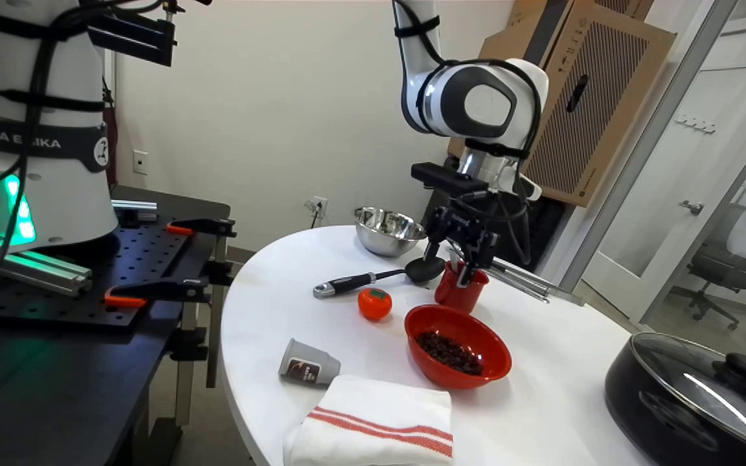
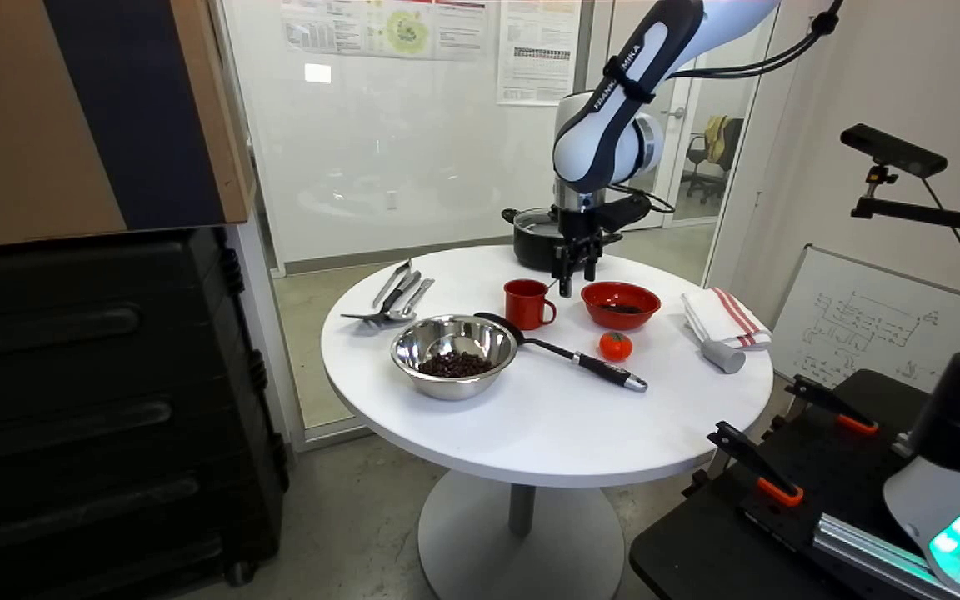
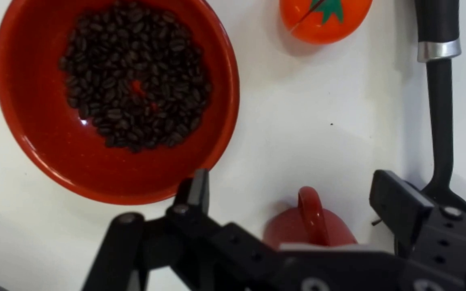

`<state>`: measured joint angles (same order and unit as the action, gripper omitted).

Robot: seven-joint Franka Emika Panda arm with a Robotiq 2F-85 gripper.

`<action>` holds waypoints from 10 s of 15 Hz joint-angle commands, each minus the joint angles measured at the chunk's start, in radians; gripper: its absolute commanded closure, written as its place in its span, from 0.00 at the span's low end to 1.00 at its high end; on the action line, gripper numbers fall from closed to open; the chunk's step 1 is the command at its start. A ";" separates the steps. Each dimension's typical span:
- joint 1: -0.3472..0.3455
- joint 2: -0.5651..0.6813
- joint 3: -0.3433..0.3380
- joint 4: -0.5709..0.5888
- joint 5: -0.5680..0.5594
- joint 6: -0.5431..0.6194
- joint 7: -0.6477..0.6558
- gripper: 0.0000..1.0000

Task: Take the spoon in the cup and mix the contents in the silver bowl, then put the spoon back in the cup and move it next to the silver bowl, then pick the tomato and put it in the red bowl

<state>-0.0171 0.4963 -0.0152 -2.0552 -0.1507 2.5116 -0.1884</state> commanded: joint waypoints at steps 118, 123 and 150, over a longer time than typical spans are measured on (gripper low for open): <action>-0.469 -0.321 0.648 -0.719 0.128 0.695 0.066 0.96; -0.380 -0.331 0.570 -0.719 0.110 0.631 0.078 0.96; 0.318 -0.149 0.004 -0.660 0.184 0.793 0.184 0.00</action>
<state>0.3209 0.3902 -0.0319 -2.6984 0.0225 3.3184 -0.0205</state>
